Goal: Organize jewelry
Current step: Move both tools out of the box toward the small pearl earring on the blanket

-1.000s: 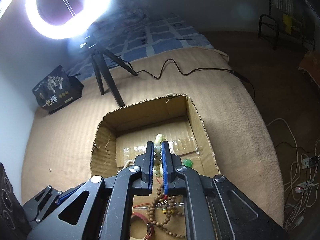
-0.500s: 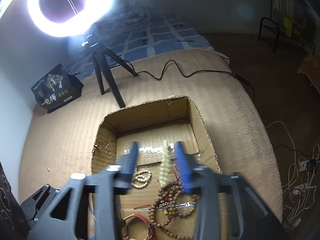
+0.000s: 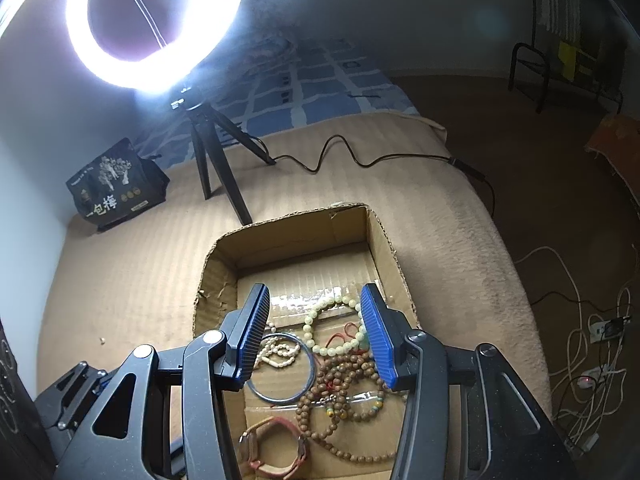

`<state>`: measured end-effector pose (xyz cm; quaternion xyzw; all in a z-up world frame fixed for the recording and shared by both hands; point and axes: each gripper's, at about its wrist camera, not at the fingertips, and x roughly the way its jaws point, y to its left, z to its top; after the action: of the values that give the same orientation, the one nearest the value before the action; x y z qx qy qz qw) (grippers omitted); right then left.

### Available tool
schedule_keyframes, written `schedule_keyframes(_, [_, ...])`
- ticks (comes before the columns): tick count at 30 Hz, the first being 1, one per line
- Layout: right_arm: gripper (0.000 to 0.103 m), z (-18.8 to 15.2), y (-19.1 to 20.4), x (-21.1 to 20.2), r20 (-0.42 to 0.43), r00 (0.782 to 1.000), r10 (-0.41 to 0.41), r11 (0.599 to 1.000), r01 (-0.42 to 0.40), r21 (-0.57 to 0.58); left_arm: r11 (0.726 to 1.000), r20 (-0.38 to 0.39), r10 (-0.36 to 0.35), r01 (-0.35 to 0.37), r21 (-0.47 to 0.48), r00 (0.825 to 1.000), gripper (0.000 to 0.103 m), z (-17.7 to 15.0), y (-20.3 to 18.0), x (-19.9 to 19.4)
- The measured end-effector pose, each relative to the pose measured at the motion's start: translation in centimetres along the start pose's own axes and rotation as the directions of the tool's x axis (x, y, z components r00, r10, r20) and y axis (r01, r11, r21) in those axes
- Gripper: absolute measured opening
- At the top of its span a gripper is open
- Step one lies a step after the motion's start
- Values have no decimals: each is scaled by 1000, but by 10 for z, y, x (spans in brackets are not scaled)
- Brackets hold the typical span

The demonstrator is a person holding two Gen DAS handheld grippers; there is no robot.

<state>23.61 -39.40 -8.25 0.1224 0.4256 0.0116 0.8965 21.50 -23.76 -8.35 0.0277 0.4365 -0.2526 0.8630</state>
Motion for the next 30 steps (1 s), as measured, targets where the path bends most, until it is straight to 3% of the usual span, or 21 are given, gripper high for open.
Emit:
schedule_keyframes(13, [47,-15,34,-27,4,999,39,997,-38,-71,998,42,46,-44,-53,998,74,-19,53,-46])
schedule_keyframes(19, [63,-28,61,-36,2,997,73,990,-72,-118,994,67,101,-97,-51,993,74,-28,85,-65])
schedule_keyframes(30, [65,-66,122,-36,-47,988,147,963,-154,-221,980,63,153,-144,-135,986,74,-45,151,-89])
